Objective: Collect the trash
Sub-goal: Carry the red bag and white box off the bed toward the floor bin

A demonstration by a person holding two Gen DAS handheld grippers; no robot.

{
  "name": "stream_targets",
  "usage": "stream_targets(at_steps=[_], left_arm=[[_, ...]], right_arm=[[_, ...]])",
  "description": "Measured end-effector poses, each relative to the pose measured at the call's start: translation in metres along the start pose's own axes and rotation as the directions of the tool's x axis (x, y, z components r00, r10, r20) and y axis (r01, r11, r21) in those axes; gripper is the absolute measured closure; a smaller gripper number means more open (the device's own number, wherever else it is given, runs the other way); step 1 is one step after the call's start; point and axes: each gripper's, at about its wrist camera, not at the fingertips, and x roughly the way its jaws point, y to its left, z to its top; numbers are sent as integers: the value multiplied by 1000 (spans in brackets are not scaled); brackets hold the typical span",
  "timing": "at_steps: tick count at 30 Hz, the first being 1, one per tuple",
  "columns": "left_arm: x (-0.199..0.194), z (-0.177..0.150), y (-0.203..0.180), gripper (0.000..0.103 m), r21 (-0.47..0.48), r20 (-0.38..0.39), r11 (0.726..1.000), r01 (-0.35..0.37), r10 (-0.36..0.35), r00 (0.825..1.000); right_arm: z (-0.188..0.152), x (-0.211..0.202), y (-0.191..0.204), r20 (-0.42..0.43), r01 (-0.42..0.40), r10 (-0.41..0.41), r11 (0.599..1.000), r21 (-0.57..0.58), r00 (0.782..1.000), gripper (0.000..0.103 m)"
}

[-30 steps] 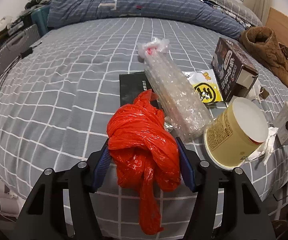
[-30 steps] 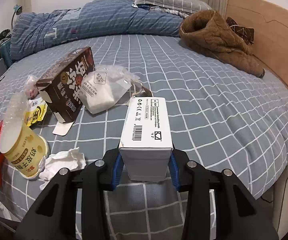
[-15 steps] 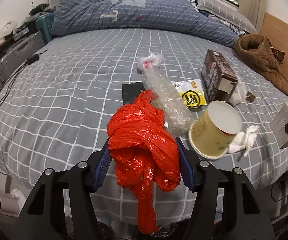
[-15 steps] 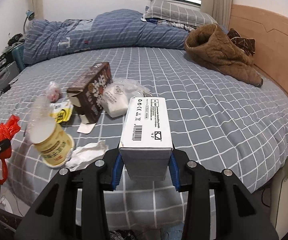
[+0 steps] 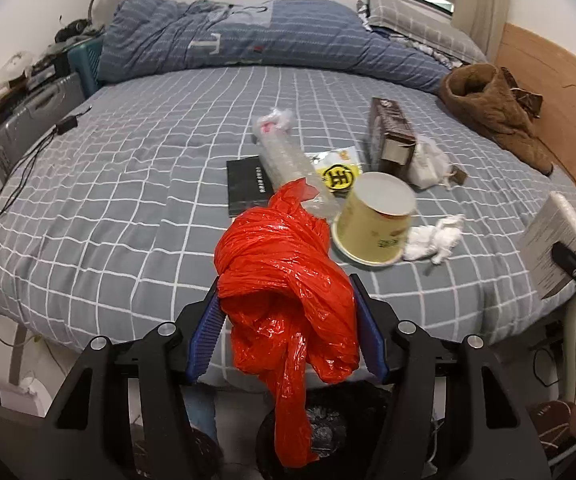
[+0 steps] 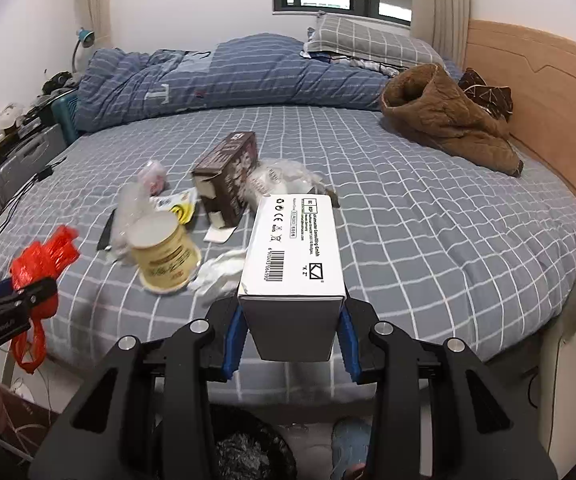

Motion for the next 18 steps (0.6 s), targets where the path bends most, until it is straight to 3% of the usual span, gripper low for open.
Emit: stream_targets(at_steps=[18], left_arm=[[-53,-61,-17,45,24,-29,999,30,-29,999]], right_arm=[[-60,-60,16,-42,-35,35,999,-12,999,66]])
